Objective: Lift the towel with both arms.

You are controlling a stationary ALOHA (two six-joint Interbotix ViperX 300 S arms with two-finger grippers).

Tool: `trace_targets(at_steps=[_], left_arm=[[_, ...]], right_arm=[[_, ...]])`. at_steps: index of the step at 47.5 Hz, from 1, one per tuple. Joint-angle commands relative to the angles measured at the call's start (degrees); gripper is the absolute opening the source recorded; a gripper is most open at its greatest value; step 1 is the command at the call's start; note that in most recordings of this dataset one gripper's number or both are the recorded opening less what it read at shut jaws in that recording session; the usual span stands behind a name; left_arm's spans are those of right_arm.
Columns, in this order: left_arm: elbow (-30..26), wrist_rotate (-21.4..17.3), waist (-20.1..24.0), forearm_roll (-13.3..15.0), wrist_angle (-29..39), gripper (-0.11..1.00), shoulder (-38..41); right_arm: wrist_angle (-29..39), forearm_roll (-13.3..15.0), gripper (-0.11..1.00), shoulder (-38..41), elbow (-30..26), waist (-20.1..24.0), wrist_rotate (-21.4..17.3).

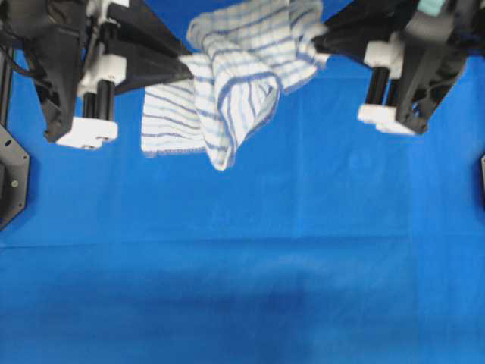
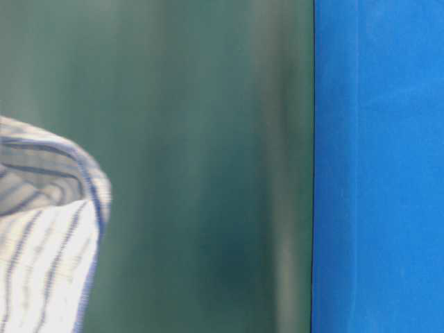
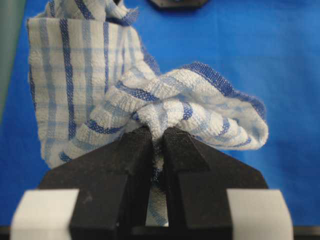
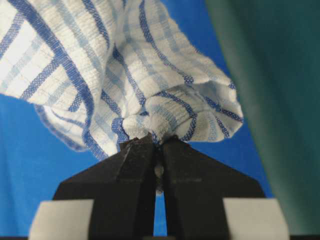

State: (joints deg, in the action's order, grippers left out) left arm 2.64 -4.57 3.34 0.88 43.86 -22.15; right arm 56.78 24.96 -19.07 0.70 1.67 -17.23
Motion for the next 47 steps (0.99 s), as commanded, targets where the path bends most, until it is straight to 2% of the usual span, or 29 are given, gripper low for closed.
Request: trace_targets(at_steps=[1,13,19,27,35,38,40,47], left_arm=[[-2.8,-0.1,0.2,-0.1,0.9,0.03,0.2],[-3.8,-0.4,0.2,-0.1,1.8,0.03,1.5],[-3.4,-2.2,0.2,-0.2,1.8,0.03,1.3],[-1.9,-5.0,0.3,-0.2,1.6,0.03,1.2],[0.4,-5.3,1.2,-0.1,0.4,0.05,1.4],[1.1,-5.2,1.4,-0.1,-0.1,0.14,1.2],[1.7,-4.8,1.4,-0.2,-0.9,0.25,1.0],[3.0,-4.4,1.4,0.0,-3.2,0.71,-0.3]], right_arm=[[1.0,0.3,0.02,-1.1,-3.3,0.2,0.3],[1.4,0.2,0.02,-0.7,-3.8,0.6,0.4],[1.4,-0.1,0.02,-0.3,-3.3,0.6,0.4],[1.1,-0.1,0.02,-0.2,-1.9,0.6,0.8],[1.1,-0.1,0.03,-0.3,-1.5,0.6,1.4],[1.1,-0.1,0.03,-0.3,-1.4,0.6,1.4],[1.4,-0.2,0.09,-0.3,-1.3,0.6,1.4],[1.4,0.3,0.54,-0.3,-1.1,0.6,1.4]])
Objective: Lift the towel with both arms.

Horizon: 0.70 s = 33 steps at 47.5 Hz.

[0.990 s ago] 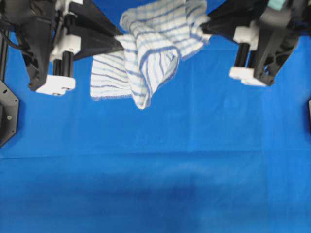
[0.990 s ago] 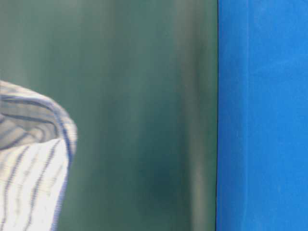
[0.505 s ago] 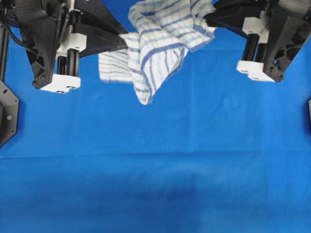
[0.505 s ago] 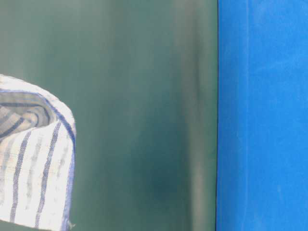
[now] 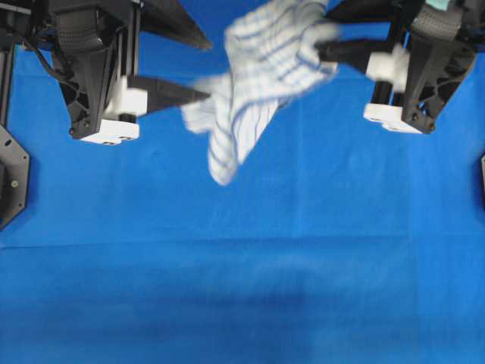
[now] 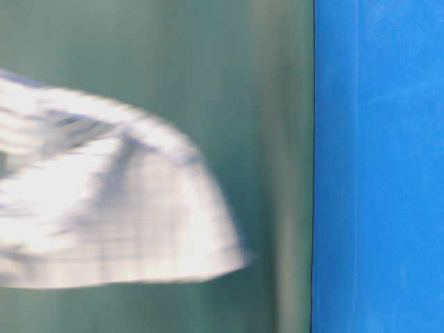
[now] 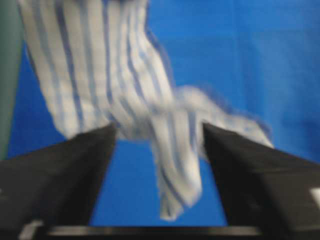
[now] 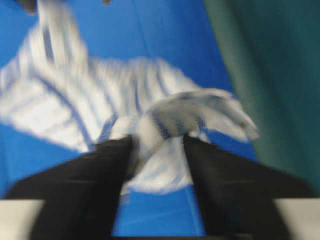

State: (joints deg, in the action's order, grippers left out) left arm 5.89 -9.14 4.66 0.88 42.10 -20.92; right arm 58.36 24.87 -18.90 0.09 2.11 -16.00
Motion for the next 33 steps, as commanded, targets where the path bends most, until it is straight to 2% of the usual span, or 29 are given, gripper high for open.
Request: trace_targets(at_steps=[1,4,6,9,20,26,33], left_arm=[[-0.2,0.2,0.0,0.0,-1.6,0.77,-1.8],[0.4,0.4,0.0,0.0,-2.4,0.89,-2.4],[0.9,0.6,0.1,0.0,-2.7,0.93,-2.5],[1.5,0.7,0.1,0.1,-3.2,0.92,-2.8],[6.0,0.9,-1.8,0.2,-6.6,0.91,-2.5],[10.7,1.0,-3.6,0.3,-11.1,0.91,-1.9],[16.6,1.2,-5.5,0.4,-17.0,0.91,-1.9]], right_arm=[[-0.2,0.4,0.59,-0.4,-0.4,0.2,0.2],[-0.2,0.4,0.69,-0.4,-0.4,0.2,0.1],[-0.4,0.4,0.69,-0.4,-0.4,0.2,0.1],[-0.4,0.4,0.66,-0.4,-0.3,0.2,0.0],[-0.8,0.0,0.67,-0.4,3.0,0.4,-0.6],[-3.6,-0.3,0.67,-0.4,7.6,1.6,-2.0],[-9.3,-0.4,0.67,-0.6,13.5,3.8,-5.4]])
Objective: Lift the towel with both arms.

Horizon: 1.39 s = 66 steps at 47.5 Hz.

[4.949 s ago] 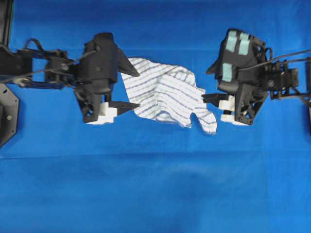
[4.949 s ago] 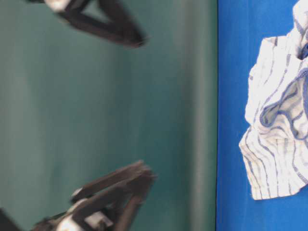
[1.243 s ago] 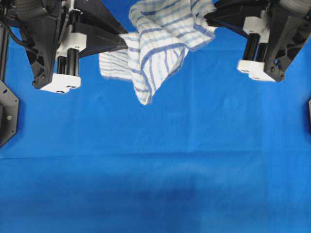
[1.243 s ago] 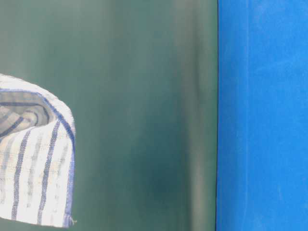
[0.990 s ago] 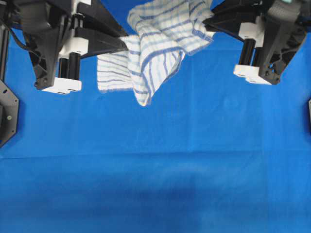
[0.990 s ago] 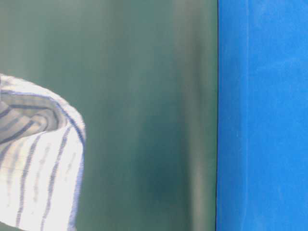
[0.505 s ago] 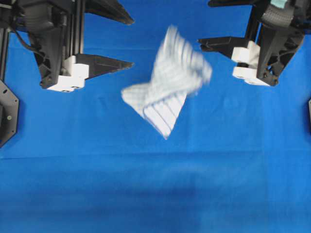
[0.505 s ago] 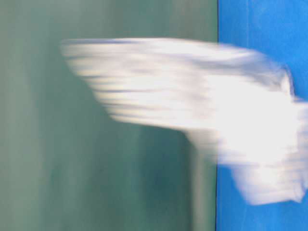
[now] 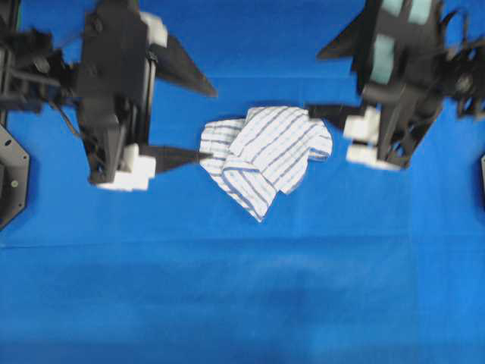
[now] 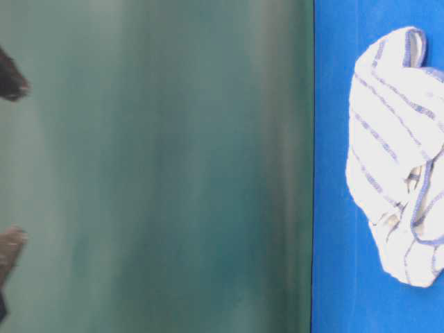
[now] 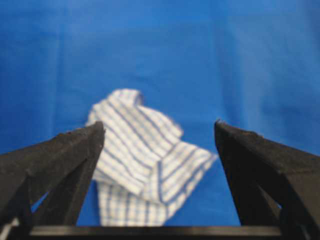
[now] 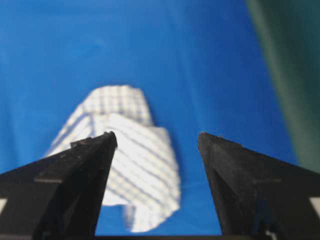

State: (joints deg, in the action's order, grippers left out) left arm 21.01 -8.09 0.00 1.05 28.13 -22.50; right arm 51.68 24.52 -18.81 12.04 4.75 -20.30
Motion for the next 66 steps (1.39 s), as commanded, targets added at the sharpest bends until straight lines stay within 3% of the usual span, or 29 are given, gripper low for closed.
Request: trace_targets(at_steps=[1,11,21,31,44,66], left_arm=[[2.3,0.3,-1.0,0.2,-4.0,0.91,-0.4],[10.7,1.4,-0.8,0.2,-14.8,0.91,0.4],[17.8,1.5,-0.5,0.2,-25.5,0.91,3.9],[20.4,1.5,-0.4,0.2,-31.5,0.91,11.5],[20.1,1.5,-0.4,0.2,-32.6,0.91,22.0],[20.3,1.5,0.9,0.2,-36.2,0.91,30.4]], right_arm=[[-3.5,-0.1,0.67,-0.7,2.4,1.4,-1.6],[-12.4,0.3,0.66,0.1,12.0,1.4,-6.8],[-18.6,0.3,0.66,2.4,19.0,1.1,-9.6],[-24.3,0.4,0.66,7.0,24.1,-1.5,-11.4],[-31.3,0.4,0.66,15.8,26.1,-2.6,-11.7],[-39.2,0.4,0.66,26.5,25.8,-5.3,-11.7]])
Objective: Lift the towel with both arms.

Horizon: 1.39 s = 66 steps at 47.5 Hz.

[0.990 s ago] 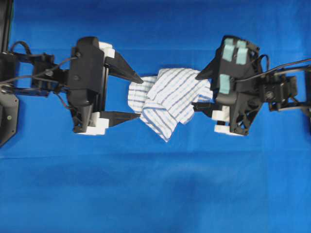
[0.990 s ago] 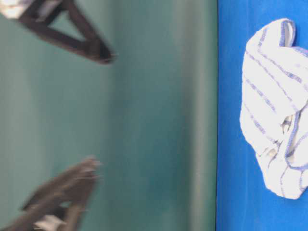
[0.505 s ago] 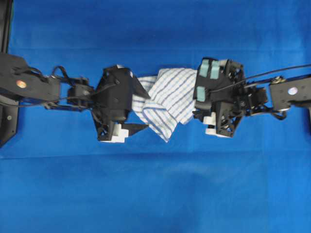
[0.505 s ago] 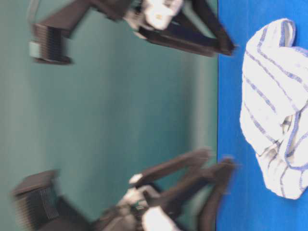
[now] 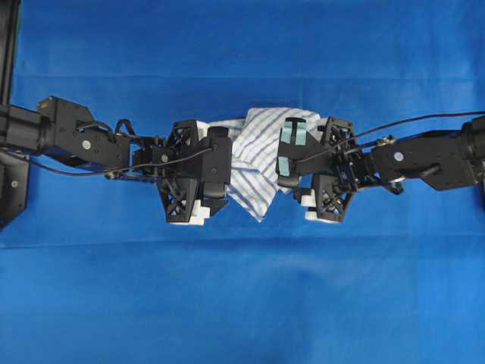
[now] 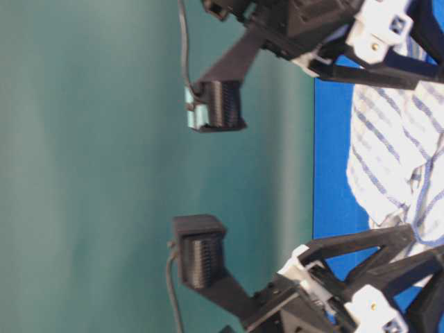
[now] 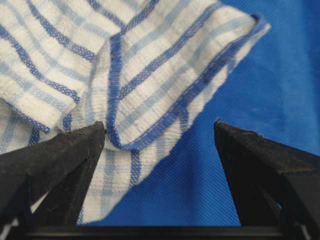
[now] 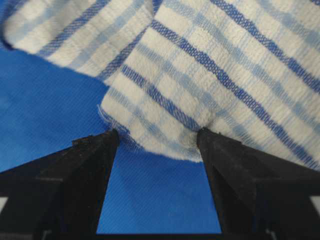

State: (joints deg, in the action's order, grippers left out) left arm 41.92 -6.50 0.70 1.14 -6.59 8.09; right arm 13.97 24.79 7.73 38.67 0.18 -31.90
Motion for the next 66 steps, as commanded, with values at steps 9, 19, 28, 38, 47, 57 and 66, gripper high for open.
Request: trace_targets(at_steps=[9,19,28,38,47,57,66], left_arm=[[-0.8,0.0,0.2,0.1,-3.0,0.9,2.4],[-1.3,-0.2,0.2,0.1,-2.5,0.83,2.6],[-1.4,-0.3,0.2,0.1,0.4,0.34,2.1],[-1.6,-0.3,0.4,0.1,3.8,0.05,-2.2],[-2.7,-0.2,0.4,0.1,9.8,0.05,-10.7],[-6.6,-0.5,0.8,0.1,19.0,0.05,-20.4],[-11.3,-1.0,2.4,0.0,25.2,0.05,-27.9]], right_arm=[[-2.5,0.1,0.66,0.5,-1.0,-1.2,-0.1],[-2.6,0.1,0.49,0.4,-1.2,-2.0,-0.1],[-2.5,0.0,0.07,-0.1,-1.5,-2.1,-0.1],[-2.0,-0.2,0.07,-3.8,-1.4,-2.1,-0.2],[2.4,-0.3,0.06,-10.8,-2.5,-1.9,-0.1],[11.1,-0.2,0.06,-19.3,-6.0,-1.9,0.5],[17.1,0.0,0.06,-24.9,-10.6,-1.9,1.2]])
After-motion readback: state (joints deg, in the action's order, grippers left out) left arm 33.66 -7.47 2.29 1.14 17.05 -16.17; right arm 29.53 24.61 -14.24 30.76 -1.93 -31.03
